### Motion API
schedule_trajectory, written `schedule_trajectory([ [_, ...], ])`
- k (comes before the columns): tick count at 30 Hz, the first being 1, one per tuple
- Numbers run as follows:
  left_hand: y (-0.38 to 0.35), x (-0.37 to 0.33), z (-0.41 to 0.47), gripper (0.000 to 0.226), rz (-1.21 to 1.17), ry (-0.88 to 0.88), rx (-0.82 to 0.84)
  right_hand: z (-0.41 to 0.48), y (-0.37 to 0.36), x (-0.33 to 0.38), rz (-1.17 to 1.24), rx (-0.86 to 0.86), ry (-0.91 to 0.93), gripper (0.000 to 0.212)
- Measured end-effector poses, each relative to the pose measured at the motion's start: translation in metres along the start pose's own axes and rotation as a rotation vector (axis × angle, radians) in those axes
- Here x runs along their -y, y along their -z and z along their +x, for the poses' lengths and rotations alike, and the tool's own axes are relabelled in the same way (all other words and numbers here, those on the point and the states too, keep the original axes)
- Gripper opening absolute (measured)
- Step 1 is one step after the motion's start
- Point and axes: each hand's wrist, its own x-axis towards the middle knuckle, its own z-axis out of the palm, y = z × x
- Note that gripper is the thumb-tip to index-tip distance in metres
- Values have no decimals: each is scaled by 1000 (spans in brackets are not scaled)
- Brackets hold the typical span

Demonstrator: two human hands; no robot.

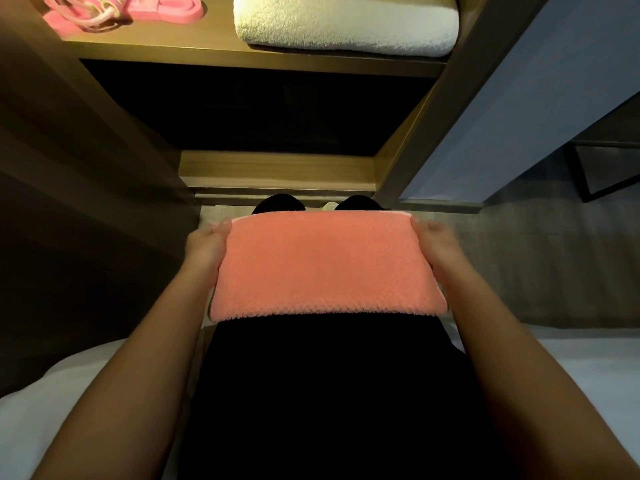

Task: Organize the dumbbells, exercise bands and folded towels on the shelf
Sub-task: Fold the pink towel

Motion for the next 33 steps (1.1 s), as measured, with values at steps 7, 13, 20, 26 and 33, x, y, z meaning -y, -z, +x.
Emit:
schedule_trajectory([
  [7, 5, 4, 5, 33, 45, -12, 14, 5, 0, -7, -22, -8, 9, 43],
  [13, 23, 30, -16, 45, 147, 36, 200, -19, 19, -29, -91, 122, -96, 58],
  [20, 35, 56, -25, 38, 323, -223, -8, -53, 26, -41, -221, -24, 125, 45],
  [26, 37, 54, -26, 38, 248, -155, 54, -50, 24, -46, -201, 99, 17, 54],
  [33, 16, 23, -22, 48, 129, 21, 175, -21, 13, -20, -89, 122, -68, 66],
])
